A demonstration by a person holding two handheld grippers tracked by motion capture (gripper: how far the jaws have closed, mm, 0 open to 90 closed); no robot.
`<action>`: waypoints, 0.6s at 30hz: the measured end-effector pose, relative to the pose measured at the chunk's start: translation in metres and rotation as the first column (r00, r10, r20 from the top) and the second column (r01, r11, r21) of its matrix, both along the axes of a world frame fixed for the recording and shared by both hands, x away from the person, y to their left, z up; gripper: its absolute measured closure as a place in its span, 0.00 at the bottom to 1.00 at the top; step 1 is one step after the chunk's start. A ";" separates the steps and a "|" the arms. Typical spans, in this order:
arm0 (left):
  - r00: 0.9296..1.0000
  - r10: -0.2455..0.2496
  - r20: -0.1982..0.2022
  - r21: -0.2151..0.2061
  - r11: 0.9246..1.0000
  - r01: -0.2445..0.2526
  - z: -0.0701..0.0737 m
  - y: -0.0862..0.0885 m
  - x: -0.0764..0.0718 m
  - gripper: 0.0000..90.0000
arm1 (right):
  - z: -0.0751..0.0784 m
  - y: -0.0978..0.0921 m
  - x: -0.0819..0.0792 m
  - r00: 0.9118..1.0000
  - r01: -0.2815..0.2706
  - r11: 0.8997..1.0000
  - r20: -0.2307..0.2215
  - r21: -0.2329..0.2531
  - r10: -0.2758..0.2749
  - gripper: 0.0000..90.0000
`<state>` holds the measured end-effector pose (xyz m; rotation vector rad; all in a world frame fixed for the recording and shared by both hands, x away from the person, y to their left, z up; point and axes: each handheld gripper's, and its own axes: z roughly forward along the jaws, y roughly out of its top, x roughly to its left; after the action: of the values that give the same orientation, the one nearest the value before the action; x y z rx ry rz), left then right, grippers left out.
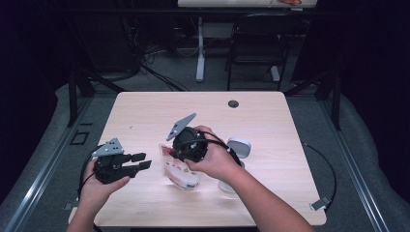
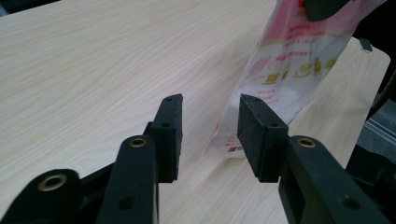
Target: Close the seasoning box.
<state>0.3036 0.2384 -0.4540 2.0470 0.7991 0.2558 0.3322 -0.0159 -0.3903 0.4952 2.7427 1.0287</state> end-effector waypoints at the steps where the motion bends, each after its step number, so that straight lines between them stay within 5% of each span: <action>1: 1.000 -0.005 0.006 0.007 1.000 0.005 0.000 -0.001 0.000 0.64 | 0.001 -0.001 0.000 1.000 0.000 1.000 0.003 -0.002 0.000 1.00; 9: 0.999 -0.043 -0.008 -0.036 0.998 0.043 -0.010 -0.007 0.004 0.56 | 0.007 -0.008 0.000 1.000 -0.013 1.000 0.006 0.014 0.013 1.00; 18: 0.997 -0.071 -0.024 -0.028 0.997 0.071 -0.020 -0.016 0.004 0.54 | 0.017 -0.013 -0.003 0.999 -0.029 0.999 0.032 0.034 0.028 1.00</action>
<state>0.3080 0.2223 -0.4737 2.0523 0.7396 0.1786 0.3296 -0.0286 -0.3729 0.4427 2.7161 1.0820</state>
